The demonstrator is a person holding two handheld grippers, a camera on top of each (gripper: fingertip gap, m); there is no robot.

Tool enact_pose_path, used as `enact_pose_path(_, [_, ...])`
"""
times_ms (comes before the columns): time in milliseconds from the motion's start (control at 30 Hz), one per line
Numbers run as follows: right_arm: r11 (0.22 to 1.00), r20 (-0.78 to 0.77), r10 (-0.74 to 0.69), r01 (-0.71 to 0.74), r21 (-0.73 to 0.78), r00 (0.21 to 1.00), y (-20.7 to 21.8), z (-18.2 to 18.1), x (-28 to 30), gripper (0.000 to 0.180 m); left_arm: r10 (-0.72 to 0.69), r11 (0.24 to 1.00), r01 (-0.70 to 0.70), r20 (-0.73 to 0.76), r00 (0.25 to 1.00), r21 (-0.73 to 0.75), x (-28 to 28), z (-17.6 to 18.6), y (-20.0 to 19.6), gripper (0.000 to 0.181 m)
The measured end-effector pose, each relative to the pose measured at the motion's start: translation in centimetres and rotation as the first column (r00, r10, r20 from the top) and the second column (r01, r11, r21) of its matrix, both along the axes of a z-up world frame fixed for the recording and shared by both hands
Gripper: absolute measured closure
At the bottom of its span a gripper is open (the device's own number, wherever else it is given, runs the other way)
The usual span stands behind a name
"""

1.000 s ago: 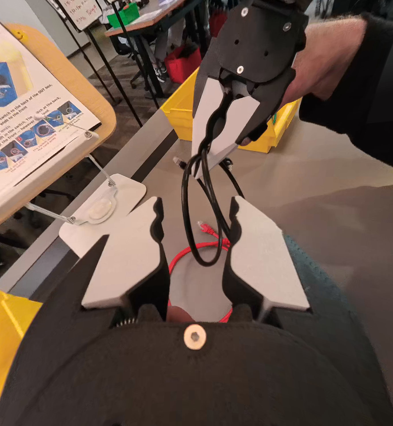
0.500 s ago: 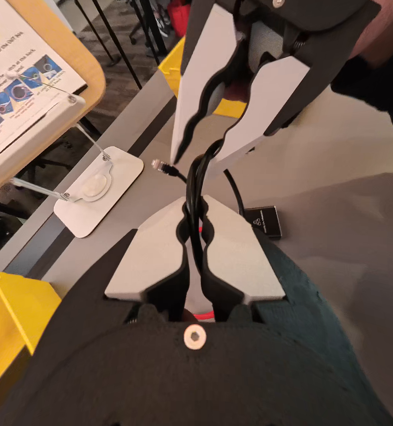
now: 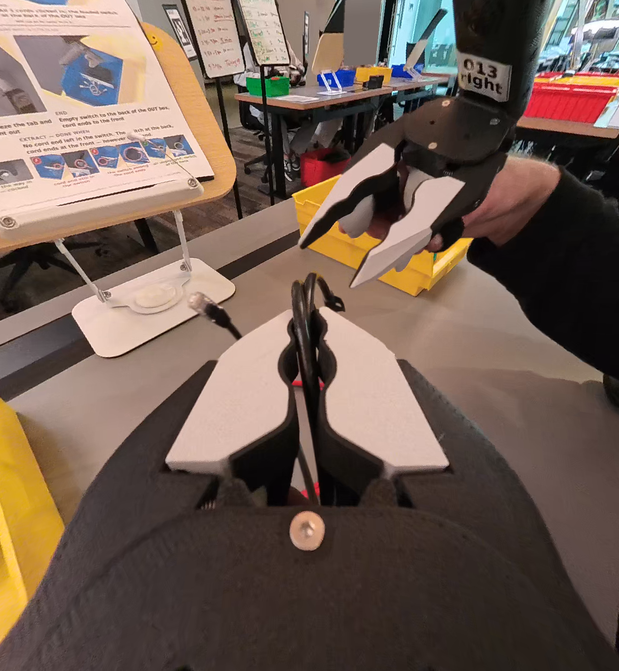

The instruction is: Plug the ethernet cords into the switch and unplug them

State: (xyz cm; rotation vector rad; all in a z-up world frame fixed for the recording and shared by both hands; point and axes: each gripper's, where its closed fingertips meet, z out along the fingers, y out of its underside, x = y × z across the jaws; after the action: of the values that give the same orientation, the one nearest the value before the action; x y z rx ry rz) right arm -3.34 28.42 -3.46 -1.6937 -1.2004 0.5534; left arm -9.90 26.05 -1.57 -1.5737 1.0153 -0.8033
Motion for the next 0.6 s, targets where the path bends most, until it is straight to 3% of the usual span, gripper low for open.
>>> enact_pose_path(167, [0.991,0.068,0.045,-0.053,0.120,0.997,-0.3,-0.3,-2.4,0.125,-0.035,0.999,0.035,-0.093,0.995,-0.003,0.3,-0.9,-1.1,0.176])
enact_pose_path(233, [0.980,0.066,0.117,-0.126,0.157,0.991,-1.3,-0.3,-3.9,0.148,-0.069,0.998,0.069,-0.129,0.989,-0.004,0.7,-1.4,-1.8,0.176])
enact_pose_path(333, [0.965,0.069,0.209,-0.217,0.150,0.976,-2.5,-1.2,-5.8,0.159,-0.123,0.992,0.119,-0.109,0.986,-0.046,1.2,-1.5,-2.9,0.175])
enact_pose_path(400, [0.960,0.092,0.237,-0.248,0.132,0.967,-2.9,-2.1,-6.6,0.180,-0.133,0.989,0.128,-0.080,0.988,-0.068,1.2,-1.4,-3.1,0.175])
enact_pose_path(500, [0.957,0.124,0.280,-0.288,0.047,0.952,-3.5,-3.6,-7.1,0.180,-0.136,0.990,0.131,-0.143,0.980,-0.048,0.3,-2.6,-2.9,0.170])
enact_pose_path(600, [0.960,0.155,0.279,-0.275,-0.045,0.948,-3.4,-5.3,-6.9,0.180,-0.085,0.996,0.076,-0.253,0.964,-0.046,-2.4,-4.3,-2.0,0.121])
